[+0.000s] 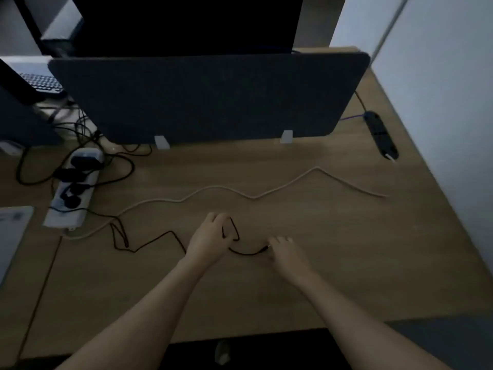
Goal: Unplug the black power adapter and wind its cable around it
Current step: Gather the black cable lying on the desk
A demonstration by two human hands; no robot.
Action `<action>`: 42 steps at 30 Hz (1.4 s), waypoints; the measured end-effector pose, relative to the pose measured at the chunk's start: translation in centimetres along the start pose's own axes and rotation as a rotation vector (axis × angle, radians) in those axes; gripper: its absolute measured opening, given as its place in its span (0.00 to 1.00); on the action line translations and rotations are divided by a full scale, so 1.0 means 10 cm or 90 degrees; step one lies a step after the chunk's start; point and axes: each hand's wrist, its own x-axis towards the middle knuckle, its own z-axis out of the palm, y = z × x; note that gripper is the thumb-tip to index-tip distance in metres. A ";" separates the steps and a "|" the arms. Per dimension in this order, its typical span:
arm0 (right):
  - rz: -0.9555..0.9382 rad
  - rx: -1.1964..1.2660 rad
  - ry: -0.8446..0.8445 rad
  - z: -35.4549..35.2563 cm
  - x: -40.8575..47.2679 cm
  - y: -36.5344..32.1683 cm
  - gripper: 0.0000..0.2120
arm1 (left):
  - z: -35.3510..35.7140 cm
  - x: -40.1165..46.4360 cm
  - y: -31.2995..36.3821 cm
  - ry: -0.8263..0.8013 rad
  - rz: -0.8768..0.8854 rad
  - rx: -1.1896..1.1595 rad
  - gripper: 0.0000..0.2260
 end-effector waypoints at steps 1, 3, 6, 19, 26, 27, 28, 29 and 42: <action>-0.016 -0.029 -0.028 0.03 0.09 0.01 0.16 | 0.06 0.07 -0.03 -0.022 -0.031 0.020 0.22; -0.047 -0.060 -0.027 0.12 0.21 -0.02 0.17 | 0.19 0.13 -0.10 -0.052 -0.069 0.054 0.25; -0.070 -0.106 -0.027 0.21 0.33 -0.10 0.15 | 0.37 0.17 -0.20 -0.123 -0.086 0.106 0.24; -0.050 0.002 0.053 0.13 0.44 -0.03 0.06 | 0.16 0.33 -0.81 -0.002 -0.142 0.220 0.16; 0.024 -0.003 0.022 0.08 0.37 -0.06 0.12 | 0.11 0.32 -0.80 -0.051 -0.138 0.117 0.14; 0.027 -0.012 0.024 0.05 0.36 -0.09 0.16 | 0.09 0.30 -0.76 -0.048 -0.119 0.110 0.14; 0.023 -0.011 0.042 -0.01 0.36 -0.15 0.21 | 0.06 0.28 -0.71 -0.043 -0.100 0.104 0.14; 0.009 -0.005 0.074 -0.07 0.36 -0.24 0.25 | 0.04 0.26 -0.66 -0.032 -0.079 0.095 0.13; -0.243 -0.095 -0.025 -0.38 0.72 -1.43 0.18 | -0.40 0.03 -0.79 0.033 0.056 0.054 0.11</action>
